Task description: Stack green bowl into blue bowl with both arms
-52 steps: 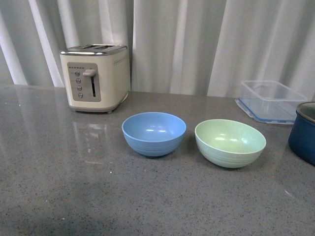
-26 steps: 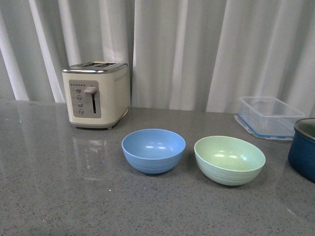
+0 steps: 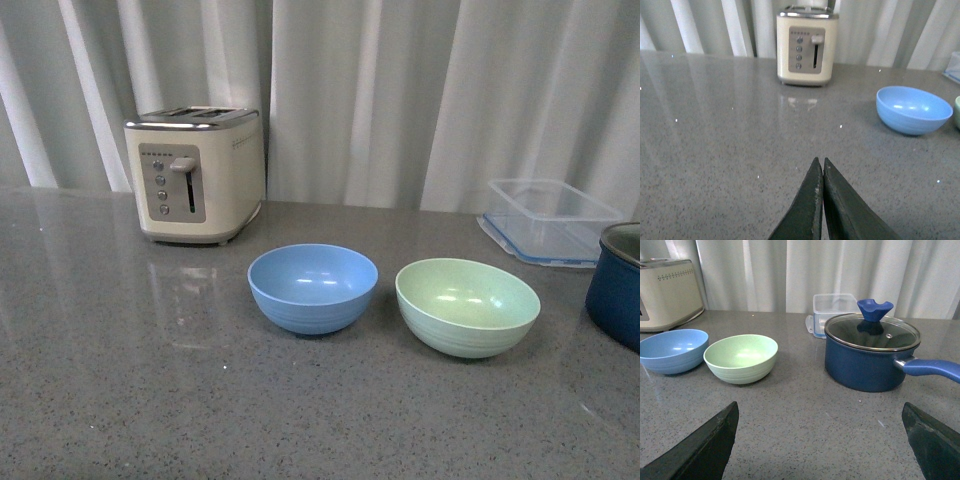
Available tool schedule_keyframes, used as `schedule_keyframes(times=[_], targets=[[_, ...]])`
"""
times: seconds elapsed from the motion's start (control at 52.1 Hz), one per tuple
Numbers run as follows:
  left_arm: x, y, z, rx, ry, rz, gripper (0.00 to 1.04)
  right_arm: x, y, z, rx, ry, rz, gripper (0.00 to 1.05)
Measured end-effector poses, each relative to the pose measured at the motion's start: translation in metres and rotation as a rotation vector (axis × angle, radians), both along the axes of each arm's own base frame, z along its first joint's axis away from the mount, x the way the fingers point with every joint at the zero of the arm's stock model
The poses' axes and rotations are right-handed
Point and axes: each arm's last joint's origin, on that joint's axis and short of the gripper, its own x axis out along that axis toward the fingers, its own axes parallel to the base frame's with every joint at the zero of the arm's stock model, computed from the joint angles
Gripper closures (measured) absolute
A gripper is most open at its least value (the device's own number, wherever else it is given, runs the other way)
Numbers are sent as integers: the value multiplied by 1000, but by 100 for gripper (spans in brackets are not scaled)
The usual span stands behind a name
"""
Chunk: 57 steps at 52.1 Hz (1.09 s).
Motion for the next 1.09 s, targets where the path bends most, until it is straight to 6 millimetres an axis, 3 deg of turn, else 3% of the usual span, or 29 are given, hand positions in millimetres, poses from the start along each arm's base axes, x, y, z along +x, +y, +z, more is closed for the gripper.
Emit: schedule_keyframes(times=[1.093], targets=[[-30,0,-2,0,-6,1,101,0,0,0,0,0,0,10]])
